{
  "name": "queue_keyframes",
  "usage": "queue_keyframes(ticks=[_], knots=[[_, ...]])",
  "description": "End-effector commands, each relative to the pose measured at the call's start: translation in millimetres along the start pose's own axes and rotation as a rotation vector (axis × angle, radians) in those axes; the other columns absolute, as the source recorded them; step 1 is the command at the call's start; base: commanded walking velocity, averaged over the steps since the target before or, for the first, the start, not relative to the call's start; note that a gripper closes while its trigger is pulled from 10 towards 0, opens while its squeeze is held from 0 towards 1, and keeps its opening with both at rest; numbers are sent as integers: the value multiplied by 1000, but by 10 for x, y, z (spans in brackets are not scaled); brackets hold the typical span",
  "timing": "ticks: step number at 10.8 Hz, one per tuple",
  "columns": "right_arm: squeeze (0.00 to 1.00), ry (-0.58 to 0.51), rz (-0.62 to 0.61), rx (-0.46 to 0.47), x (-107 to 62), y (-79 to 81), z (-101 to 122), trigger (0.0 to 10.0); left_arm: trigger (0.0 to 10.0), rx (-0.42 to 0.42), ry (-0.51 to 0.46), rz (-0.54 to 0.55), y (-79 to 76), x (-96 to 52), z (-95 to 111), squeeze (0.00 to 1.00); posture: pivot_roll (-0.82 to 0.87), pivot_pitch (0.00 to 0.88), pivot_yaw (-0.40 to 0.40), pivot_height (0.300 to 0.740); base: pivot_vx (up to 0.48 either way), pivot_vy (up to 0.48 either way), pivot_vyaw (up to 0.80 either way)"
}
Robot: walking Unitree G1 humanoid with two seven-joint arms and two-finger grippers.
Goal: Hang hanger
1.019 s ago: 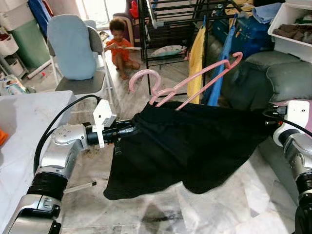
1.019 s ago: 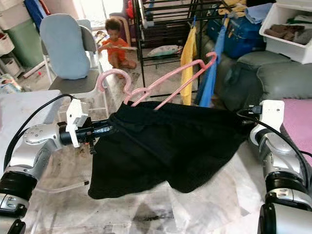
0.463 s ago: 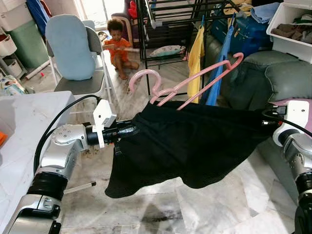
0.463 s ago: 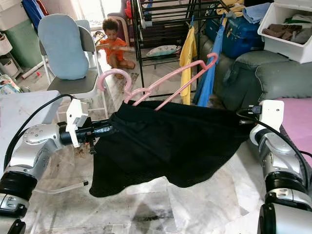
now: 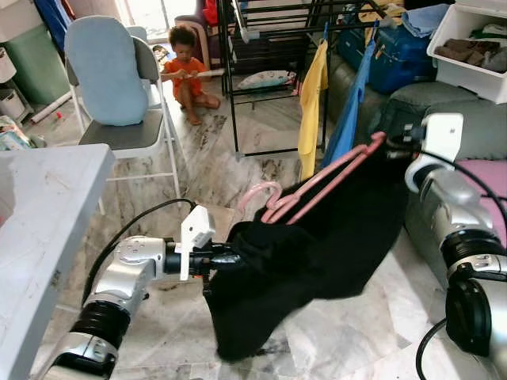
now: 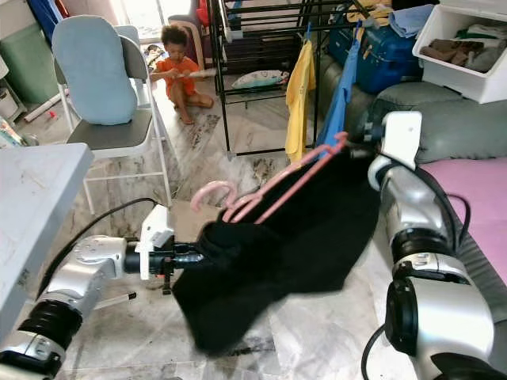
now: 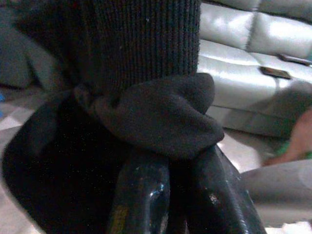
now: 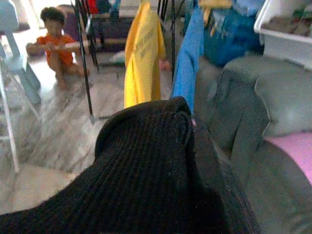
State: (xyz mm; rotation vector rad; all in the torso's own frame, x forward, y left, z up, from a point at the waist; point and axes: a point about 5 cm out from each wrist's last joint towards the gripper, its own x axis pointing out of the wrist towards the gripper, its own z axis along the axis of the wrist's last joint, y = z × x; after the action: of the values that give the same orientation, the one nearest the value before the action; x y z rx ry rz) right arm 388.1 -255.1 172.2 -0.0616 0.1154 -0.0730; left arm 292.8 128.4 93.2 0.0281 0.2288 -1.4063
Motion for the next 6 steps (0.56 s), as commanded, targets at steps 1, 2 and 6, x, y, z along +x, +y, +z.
queue_keyframes(ticks=[1,2,6], knots=[[0,-45,-7,-2,28,9,134,0,0,28,11,-24,8,17,36,0,-126,0,0,740,0,0,0],[0,-49,-7,-7,31,5,147,0,0,31,19,-7,23,18,12,0,-128,0,0,740,0,0,0],[0,-51,-80,-24,-10,-121,61,0,0,-27,93,-12,22,-123,-156,0,-117,0,5,740,0,0,0]])
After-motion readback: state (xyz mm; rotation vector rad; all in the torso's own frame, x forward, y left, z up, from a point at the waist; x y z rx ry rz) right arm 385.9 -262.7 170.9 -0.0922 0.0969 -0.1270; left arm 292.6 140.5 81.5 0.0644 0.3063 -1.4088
